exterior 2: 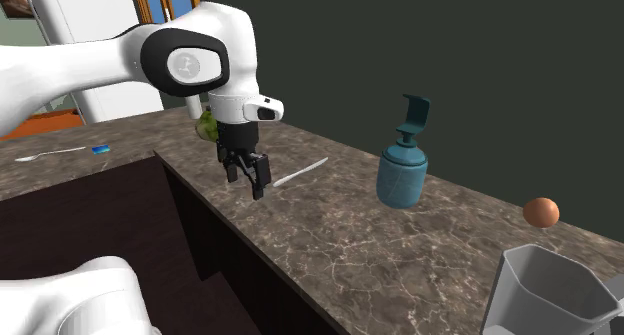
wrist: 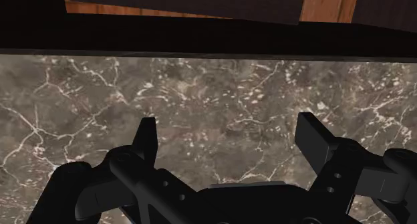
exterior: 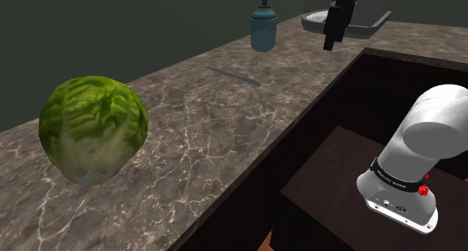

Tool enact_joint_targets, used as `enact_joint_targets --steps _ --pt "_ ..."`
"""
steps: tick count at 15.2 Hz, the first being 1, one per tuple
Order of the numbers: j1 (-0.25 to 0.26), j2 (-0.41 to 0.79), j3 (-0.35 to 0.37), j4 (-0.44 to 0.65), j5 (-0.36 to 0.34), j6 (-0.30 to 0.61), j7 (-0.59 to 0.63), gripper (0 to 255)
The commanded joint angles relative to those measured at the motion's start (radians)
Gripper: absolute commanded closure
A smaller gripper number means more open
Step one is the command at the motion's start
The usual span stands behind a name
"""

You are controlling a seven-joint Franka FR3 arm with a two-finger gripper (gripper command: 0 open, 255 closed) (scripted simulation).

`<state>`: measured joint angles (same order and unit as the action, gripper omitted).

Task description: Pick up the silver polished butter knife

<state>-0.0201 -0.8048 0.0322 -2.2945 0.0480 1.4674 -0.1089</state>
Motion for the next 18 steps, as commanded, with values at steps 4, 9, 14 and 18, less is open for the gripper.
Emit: enact_joint_targets --steps 4,9,14,18 --pt "0.005 0.101 0.038 0.039 0.019 0.06 0.04 0" --pt "0.01 0.278 0.097 0.129 0.036 0.143 0.106 0" --pt "0.013 0.465 0.15 0.252 0.029 0.202 0.176 0" --pt "0.018 0.621 0.188 0.375 0.008 0.23 0.235 0"
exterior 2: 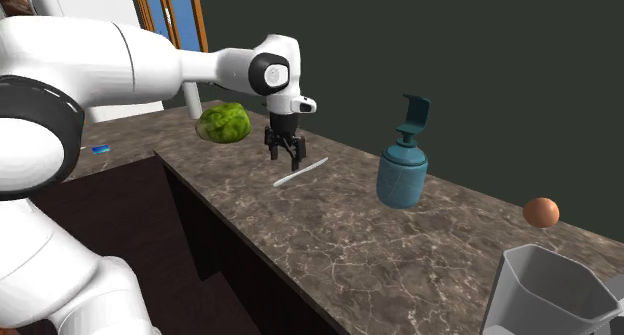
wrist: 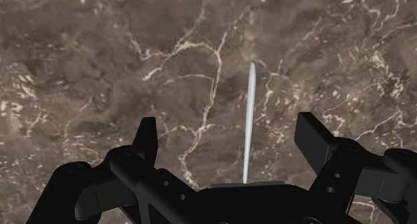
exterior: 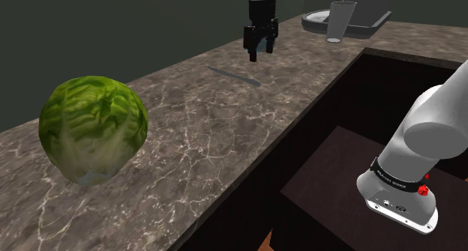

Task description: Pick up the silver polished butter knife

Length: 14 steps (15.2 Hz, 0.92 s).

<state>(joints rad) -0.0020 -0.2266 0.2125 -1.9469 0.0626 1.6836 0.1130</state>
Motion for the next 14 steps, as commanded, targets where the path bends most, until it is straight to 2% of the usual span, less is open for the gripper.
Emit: enact_joint_targets --steps 1,6,14 --pt "0.003 0.083 0.016 0.062 -0.015 0.017 0.028 0" --pt "0.024 0.291 0.048 0.259 -0.065 0.015 0.102 0" --pt "0.025 0.293 0.047 0.16 -0.066 0.117 0.102 0"
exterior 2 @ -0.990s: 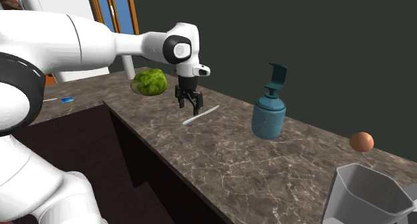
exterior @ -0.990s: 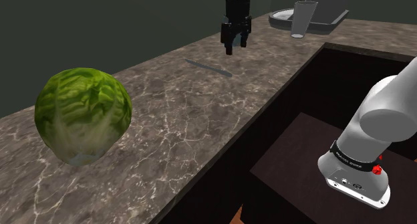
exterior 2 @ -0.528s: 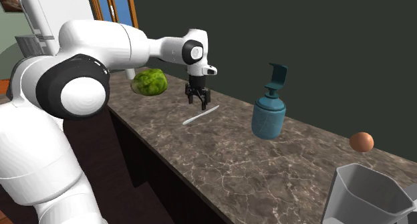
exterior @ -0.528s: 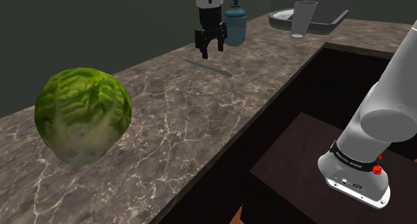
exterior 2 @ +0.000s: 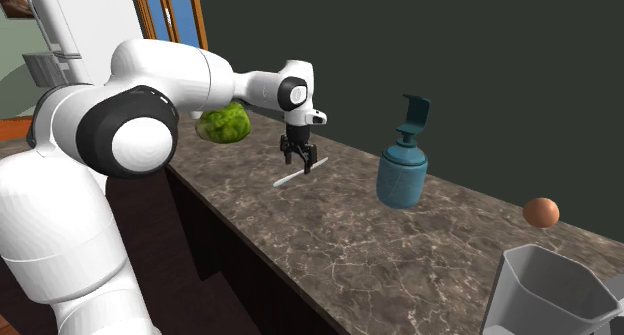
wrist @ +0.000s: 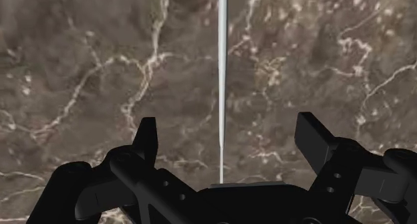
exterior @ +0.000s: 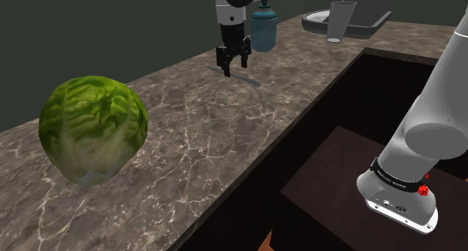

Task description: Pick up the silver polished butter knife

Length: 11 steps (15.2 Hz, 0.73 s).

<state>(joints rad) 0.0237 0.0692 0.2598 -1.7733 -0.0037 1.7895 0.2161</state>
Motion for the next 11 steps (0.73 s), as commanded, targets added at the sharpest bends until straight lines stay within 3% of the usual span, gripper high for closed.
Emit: enact_joint_targets --steps 1,2,3,11 --pt "-0.001 -0.003 -0.001 -0.013 0.001 0.011 -0.001 0" --pt "-0.001 -0.003 -0.001 -0.013 0.001 0.011 -0.001 0" --pt "0.0 -0.002 0.0 -0.014 0.0 0.012 -0.001 255" --pt "-0.001 -0.003 0.0 -0.013 0.001 0.011 -0.001 255"
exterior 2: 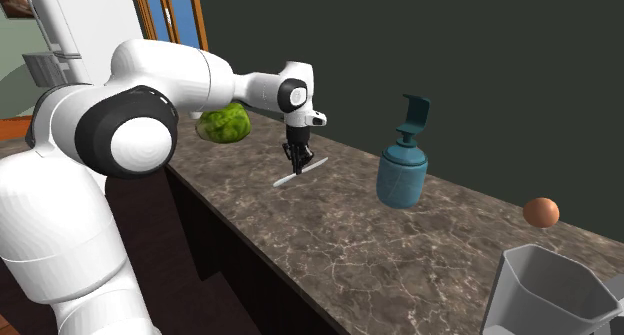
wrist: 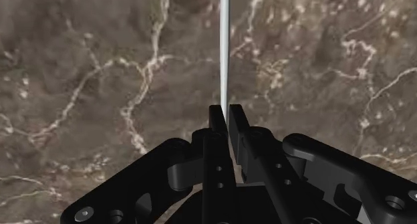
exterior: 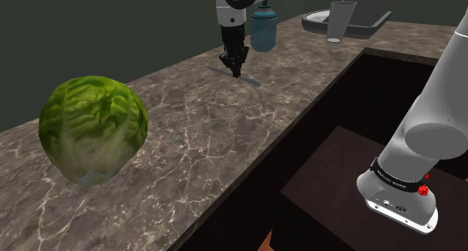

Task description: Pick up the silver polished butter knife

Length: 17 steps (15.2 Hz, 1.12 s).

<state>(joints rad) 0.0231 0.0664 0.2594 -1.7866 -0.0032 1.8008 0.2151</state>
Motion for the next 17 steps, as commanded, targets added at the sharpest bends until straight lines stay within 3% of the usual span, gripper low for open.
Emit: enact_joint_targets --steps 1,17 --pt "0.0 0.0 0.0 0.0 0.0 0.0 0.0 255" --pt "0.002 0.009 0.002 0.216 -0.002 -0.207 0.003 255"
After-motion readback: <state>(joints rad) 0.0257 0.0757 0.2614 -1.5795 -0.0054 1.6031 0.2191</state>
